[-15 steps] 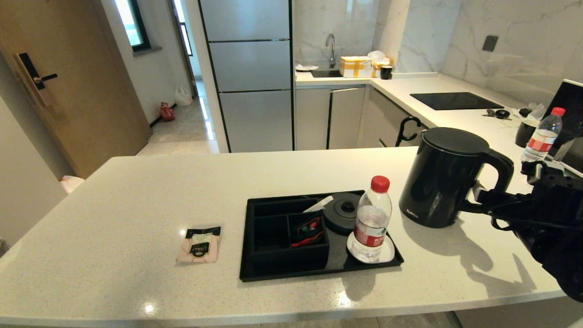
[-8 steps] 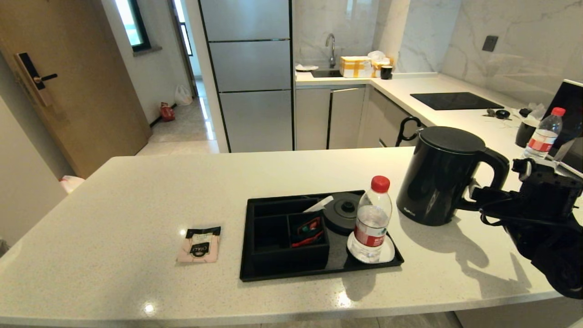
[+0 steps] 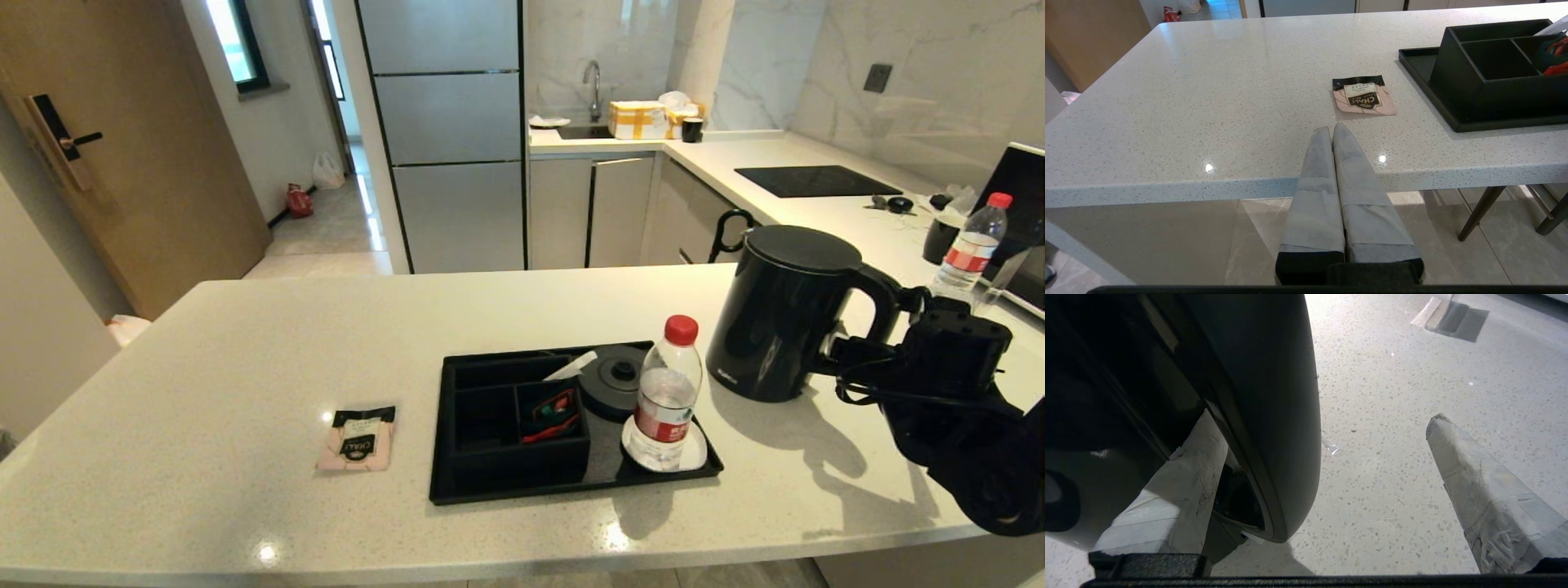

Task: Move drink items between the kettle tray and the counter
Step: Place it on the right

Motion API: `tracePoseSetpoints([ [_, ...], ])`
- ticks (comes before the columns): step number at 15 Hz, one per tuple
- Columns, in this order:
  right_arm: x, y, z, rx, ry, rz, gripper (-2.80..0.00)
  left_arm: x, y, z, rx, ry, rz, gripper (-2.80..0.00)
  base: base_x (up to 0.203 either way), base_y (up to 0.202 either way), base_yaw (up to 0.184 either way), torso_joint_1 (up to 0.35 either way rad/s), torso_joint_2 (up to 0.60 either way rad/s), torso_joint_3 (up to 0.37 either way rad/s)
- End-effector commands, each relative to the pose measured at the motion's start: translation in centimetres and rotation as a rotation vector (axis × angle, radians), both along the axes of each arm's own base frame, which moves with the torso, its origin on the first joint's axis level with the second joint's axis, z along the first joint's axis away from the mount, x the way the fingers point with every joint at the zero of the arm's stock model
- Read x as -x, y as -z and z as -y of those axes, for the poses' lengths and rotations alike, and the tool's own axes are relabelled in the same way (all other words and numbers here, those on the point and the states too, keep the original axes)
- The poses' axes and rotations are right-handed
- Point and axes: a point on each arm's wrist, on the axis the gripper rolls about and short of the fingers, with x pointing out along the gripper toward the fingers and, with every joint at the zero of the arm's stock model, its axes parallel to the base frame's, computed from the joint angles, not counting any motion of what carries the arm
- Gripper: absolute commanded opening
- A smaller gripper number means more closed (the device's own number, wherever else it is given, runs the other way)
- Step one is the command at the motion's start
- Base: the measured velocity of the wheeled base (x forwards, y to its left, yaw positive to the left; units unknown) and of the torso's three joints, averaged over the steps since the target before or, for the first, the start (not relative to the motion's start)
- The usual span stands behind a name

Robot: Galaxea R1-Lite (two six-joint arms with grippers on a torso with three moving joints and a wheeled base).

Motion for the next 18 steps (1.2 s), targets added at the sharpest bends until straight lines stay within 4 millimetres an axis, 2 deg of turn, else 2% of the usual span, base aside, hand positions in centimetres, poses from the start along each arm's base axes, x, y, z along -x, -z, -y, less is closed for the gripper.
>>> tracePoseSetpoints([
  [1, -0.1, 0.3, -0.2, 0.001, -0.003, -0.006, 0.00, 0.0, 0.0, 0.0, 0.000, 0.000, -0.001, -2.80, 0.000, 0.000, 0.000, 0.000, 0.00, 0.000],
  [8, 0.5, 0.2, -0.8, 0.011, -0.011, -0.006, 0.00, 0.0, 0.0, 0.0, 0.000, 0.000, -0.001, -2.80, 0.000, 0.000, 0.000, 0.000, 0.00, 0.000],
  [12, 0.0, 0.3, -1.1, 0.076, 0.039, -0.021, 0.00, 0.0, 0.0, 0.0, 0.000, 0.000, -0.001, -2.80, 0.000, 0.000, 0.000, 0.000, 0.00, 0.000],
  [18, -0.3, 0.9, -3.1, 0.121, 0.044, -0.049, 0.00, 0.0, 0.0, 0.0, 0.000, 0.000, -0.001, -2.80, 0.000, 0.000, 0.000, 0.000, 0.00, 0.000],
])
